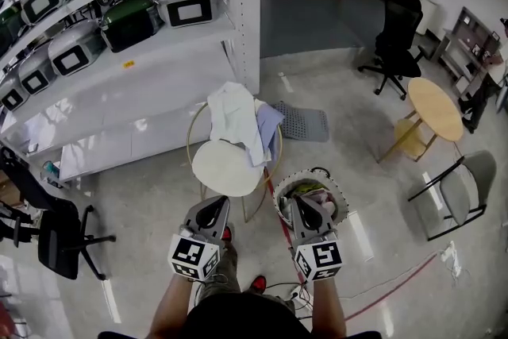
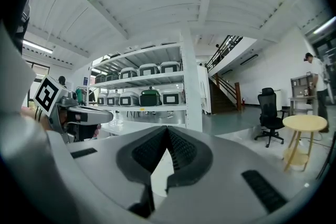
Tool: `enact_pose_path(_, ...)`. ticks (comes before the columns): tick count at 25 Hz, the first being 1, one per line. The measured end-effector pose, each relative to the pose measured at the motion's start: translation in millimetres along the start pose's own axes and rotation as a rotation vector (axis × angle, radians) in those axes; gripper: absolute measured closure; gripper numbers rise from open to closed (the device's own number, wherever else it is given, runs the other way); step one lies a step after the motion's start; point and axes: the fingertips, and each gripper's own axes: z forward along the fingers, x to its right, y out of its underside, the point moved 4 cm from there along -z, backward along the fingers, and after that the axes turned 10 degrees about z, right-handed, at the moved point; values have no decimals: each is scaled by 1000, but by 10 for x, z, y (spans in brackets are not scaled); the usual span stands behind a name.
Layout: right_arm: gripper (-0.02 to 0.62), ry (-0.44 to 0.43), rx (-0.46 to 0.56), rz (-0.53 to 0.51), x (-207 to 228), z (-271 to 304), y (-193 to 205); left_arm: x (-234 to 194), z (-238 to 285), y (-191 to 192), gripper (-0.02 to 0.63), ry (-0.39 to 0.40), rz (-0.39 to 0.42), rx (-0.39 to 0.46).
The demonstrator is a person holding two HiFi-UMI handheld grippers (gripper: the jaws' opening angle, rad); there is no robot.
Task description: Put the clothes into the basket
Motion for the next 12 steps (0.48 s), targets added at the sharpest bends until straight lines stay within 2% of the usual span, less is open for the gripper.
enact_pose_path(5, 571, -6, -22, 0, 86, 439, 2, -352, 348, 61, 606, -1, -14, -12)
enact_pose_path(12, 571, -2, -40, -24, 182, 1381, -144, -1085, 996, 78, 606, 13, -17, -23)
